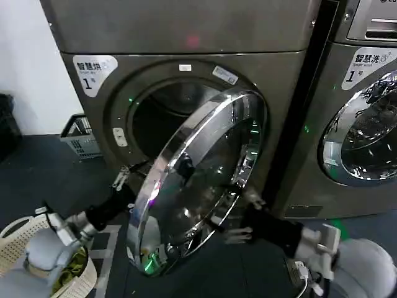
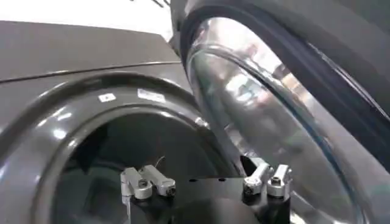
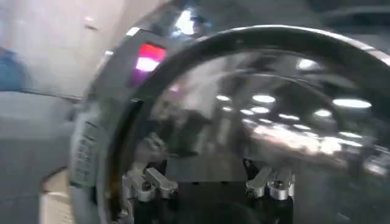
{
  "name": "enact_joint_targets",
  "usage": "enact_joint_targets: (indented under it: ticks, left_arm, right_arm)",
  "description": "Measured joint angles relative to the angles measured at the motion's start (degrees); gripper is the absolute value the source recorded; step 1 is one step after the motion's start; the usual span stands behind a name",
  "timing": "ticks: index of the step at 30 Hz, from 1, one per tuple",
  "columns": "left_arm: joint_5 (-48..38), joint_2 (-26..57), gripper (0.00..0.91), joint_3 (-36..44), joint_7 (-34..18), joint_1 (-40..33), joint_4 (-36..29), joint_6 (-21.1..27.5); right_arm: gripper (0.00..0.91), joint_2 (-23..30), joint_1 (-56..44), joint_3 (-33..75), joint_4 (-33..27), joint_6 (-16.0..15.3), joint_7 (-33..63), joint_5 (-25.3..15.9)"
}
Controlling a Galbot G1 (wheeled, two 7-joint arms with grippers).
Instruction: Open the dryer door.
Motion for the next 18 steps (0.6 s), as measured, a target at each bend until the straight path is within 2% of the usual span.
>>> enact_joint_targets:
  ticks: [6, 11, 15, 18]
  left_arm:
    - [0.13, -1.90, 0.907, 6.65, -0.06, -5.16, 2.16, -1.33]
    - [0.17, -3.64, 0.907, 11.19, -0.40, -8.60, 3.89, -1.74]
    - [0.54, -5.70, 0.907, 14.22, -0.68, -11.02, 5.49, -1.68]
    - [0.54, -7.27, 0.907, 16.31, -0.68, -12.70, 6.52, -1.61]
  right_arm:
    - [0.907, 11.25, -2.98, 1.78, -0.53, 2.94, 8.83, -4.68]
    - [0.907, 19.23, -2.41, 4.44, -1.83, 3.88, 16.34, -5.67]
    - [0.907, 24.82, -0.78, 7.86, -3.06, 3.10, 20.17, -7.18]
    - [0.907, 27.14, 1.53, 11.33, -4.44, 0.93, 23.04, -9.07]
